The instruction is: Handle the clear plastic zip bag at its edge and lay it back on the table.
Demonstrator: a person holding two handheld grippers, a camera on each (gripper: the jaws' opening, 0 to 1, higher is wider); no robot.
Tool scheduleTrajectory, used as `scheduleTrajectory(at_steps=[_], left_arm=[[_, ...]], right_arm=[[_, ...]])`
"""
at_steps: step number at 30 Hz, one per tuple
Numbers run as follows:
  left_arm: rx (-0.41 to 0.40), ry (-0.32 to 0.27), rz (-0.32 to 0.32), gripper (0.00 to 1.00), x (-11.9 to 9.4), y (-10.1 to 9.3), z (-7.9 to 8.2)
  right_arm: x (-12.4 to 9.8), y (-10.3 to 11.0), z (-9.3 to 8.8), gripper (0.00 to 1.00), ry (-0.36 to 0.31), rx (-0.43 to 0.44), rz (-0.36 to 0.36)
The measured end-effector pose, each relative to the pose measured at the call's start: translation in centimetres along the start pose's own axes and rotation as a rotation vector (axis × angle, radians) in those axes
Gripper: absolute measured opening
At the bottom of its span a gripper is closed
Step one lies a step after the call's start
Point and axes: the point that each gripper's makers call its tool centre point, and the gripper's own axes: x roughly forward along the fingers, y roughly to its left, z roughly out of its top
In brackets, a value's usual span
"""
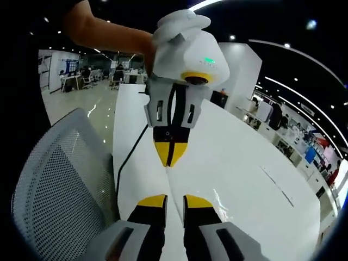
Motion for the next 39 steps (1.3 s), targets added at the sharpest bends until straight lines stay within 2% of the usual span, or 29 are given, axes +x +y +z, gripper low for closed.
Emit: scheduleTrajectory(at_steps=[13, 23, 27, 31, 35, 39], left_arm=[[-0.024, -0.045, -0.01, 0.0, 0.0, -0.3, 1.3], [-0.037, -0.119, 0.002, 0.0, -0.2, -0.4, 1.7], [0.043, -0.155, 0.045, 0.01, -0.2, 0.0, 1.9], [0.085, -0.175, 0.064, 0.14, 0.0, -0.2, 1.7], [0.142, -0.179, 0.1, 0.1, 0.2, -0.1, 1.3], [0.196, -0.21, 0.151, 0.09, 0.3, 0.2, 1.5]], right_arm=[[0.8, 0.0, -0.6, 0.0, 0.03, -0.067, 0.002], [0.7, 0.1, -1.3, 0.0, 0.043, -0.11, 0.007], [0.7, 0.1, -1.5, 0.0, 0.052, -0.13, 0.012], [0.6, 0.0, -1.4, 0.0, 0.053, -0.129, 0.012], [0.5, -0.1, -1.4, 0.0, 0.055, -0.136, 0.011], [0.4, 0.0, -1.4, 0.0, 0.059, -0.14, 0.015]])
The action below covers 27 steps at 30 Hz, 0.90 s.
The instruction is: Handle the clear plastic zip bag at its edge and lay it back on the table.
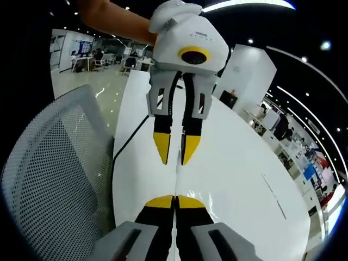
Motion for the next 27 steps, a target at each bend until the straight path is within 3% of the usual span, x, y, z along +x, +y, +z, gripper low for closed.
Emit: scheduleTrajectory(at_steps=[3, 17, 27], left_arm=[[0.043, -0.001, 0.024, 0.06, 0.12, -0.03, -0.24], [0.069, -0.027, 0.049, 0.0, 0.71, 0.04, 0.35], [0.022, -0.042, 0.056, 0.0, 0.77, 0.19, 0.52]], right_arm=[[-0.03, 0.07, -0.07, 0.0, 0.005, -0.006, 0.003], [0.18, 0.13, -0.05, 0.0, 0.021, 0.0, 0.015], [0.08, -0.16, 0.36, 0.01, 0.002, 0.051, -0.001]])
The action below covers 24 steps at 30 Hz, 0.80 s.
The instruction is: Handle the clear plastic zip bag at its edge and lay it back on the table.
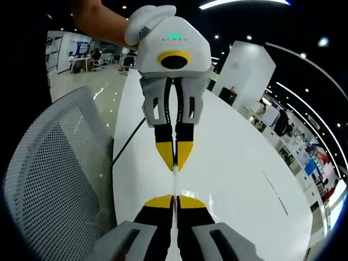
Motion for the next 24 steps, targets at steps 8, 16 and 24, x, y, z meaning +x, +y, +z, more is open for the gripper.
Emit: scheduleTrajectory(at_steps=[8, 16, 24], left_arm=[[-0.019, 0.002, -0.009, 0.0, 0.2, 0.0, 0.0], [-0.036, 0.002, -0.023, 0.0, 0.2, 0.1, 0.4], [-0.047, 0.01, -0.043, 0.0, 0.4, 0.0, 0.7]], right_arm=[[0.1, 0.0, 0.4, 0.04, -0.007, -0.012, 0.001], [0.3, -0.3, 0.9, 0.05, -0.016, -0.013, 0.002], [0.7, -0.3, 1.1, 0.05, -0.016, -0.03, 0.007]])
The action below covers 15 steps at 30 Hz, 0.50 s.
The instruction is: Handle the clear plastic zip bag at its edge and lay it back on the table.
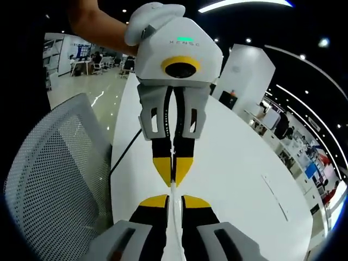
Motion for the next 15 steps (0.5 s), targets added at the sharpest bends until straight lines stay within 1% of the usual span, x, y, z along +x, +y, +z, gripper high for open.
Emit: scheduleTrajectory(at_steps=[9, 15], left_arm=[[0.008, 0.006, -0.025, 0.0, 0.06, -0.31, 0.35], [0.007, 0.003, -0.029, 0.0, 0.02, -0.36, 0.52]], right_arm=[[0.47, 0.19, 0.18, 0.05, 0.002, -0.007, 0.004], [0.78, 0.34, 0.27, 0.04, 0.001, -0.009, 0.011]])
